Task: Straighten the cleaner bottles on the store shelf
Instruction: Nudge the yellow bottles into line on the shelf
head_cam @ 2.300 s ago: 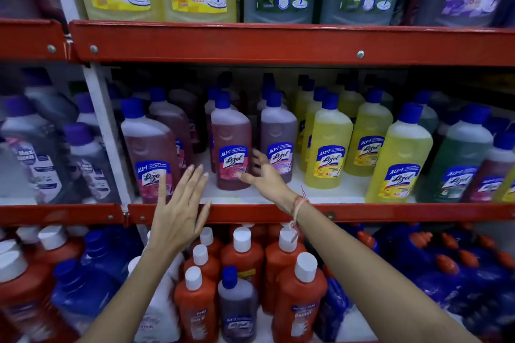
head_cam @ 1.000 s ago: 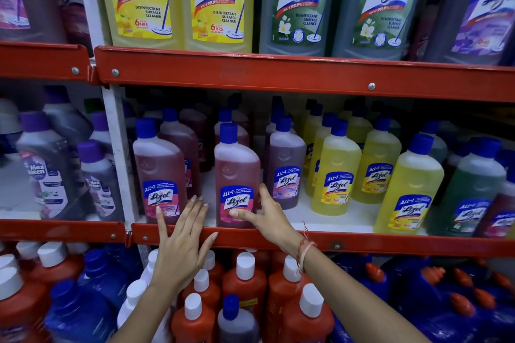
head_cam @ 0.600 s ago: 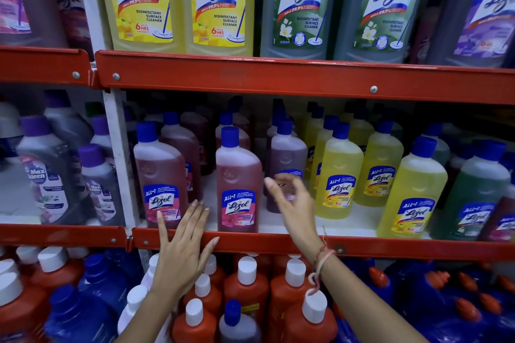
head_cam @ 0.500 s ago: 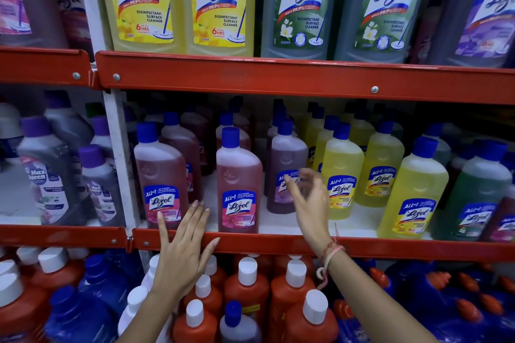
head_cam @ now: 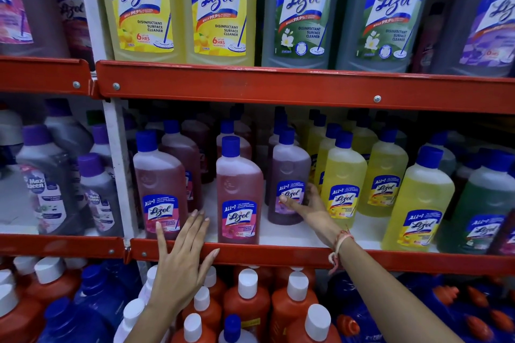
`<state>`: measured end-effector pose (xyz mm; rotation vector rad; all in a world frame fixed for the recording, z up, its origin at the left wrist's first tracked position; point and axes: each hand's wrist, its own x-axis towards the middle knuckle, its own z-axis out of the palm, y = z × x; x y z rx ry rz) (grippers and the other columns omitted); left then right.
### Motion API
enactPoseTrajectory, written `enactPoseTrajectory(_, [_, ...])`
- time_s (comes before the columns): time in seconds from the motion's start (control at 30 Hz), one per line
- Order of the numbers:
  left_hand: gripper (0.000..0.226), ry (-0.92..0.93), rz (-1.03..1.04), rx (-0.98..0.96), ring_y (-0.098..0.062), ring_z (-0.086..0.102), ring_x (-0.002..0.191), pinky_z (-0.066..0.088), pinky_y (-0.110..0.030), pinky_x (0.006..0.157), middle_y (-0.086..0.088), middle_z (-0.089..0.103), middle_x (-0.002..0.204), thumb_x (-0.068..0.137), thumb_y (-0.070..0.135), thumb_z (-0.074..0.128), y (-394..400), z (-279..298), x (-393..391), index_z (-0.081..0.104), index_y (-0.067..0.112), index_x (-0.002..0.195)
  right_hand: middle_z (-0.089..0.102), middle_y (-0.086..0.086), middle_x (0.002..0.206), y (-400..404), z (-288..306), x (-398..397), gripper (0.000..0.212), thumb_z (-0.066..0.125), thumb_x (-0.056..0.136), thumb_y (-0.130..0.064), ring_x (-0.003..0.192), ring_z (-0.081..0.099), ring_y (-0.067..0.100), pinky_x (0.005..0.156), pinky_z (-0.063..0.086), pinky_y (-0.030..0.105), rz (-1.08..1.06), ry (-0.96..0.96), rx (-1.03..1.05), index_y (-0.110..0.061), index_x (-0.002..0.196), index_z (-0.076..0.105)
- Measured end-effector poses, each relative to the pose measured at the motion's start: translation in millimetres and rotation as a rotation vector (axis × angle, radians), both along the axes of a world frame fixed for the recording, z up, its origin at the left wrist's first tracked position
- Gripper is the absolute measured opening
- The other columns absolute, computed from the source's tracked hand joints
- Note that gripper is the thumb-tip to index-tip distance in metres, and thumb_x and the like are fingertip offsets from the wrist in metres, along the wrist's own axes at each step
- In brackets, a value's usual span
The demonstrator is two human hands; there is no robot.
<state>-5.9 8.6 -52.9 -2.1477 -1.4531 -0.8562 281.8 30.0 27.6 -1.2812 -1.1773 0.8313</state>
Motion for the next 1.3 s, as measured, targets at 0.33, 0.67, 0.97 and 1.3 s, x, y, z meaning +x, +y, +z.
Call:
enactPoseTrajectory(0.33, [0.064,-0.016,-0.008,0.016,-0.005,0.001,0.147,0.004,-0.063,0.115,-0.004,0.037,0.151,0.092,0.055,0.024,1.8,-1.2,1.5,0.034,0.017,0.143,0.066,0.001,0.11,-27.5,-10.3,-1.8,0.075,0.081,0.057,-0.039,0.098,0.067,0.013,0.083,0.056,0.031,0.073,-0.09,0.05,-0.023,0.119,0.042])
enactPoseTrajectory(0.67, [0.064,0.004,0.003,0.009,-0.006,0.003,0.147,0.006,-0.065,0.115,-0.003,0.034,0.152,0.093,0.055,0.024,0.1,-1.0,1.1,0.032,0.017,0.144,0.065,0.003,0.117,-52.1,-12.8,-2.8,0.092,0.08,0.053,-0.052,0.103,0.066,0.015,0.088,0.056,0.042,0.064,-0.172,0.076,-0.02,0.129,0.04])
enactPoseTrajectory(0.97, [0.066,0.002,0.019,-0.015,-0.006,0.004,0.147,0.005,-0.064,0.116,-0.004,0.036,0.152,0.092,0.056,0.023,-1.1,-0.6,1.8,0.032,0.017,0.144,0.065,-0.005,0.111,-66.4,-7.7,-8.1,0.072,0.077,0.064,-0.044,0.098,0.064,0.003,0.074,0.054,0.017,0.022,-0.26,0.107,-0.024,0.124,0.043])
enactPoseTrajectory(1.3, [0.066,-0.005,0.017,-0.02,-0.006,0.002,0.147,0.002,-0.062,0.116,-0.004,0.036,0.152,0.092,0.056,0.021,-1.3,-0.6,2.0,0.032,0.017,0.144,0.065,-0.002,0.1,-87.0,6.3,29.4,0.037,0.068,0.077,-0.043,0.093,0.062,0.012,0.07,0.051,0.016,-0.392,-0.194,0.345,-0.019,0.103,0.059])
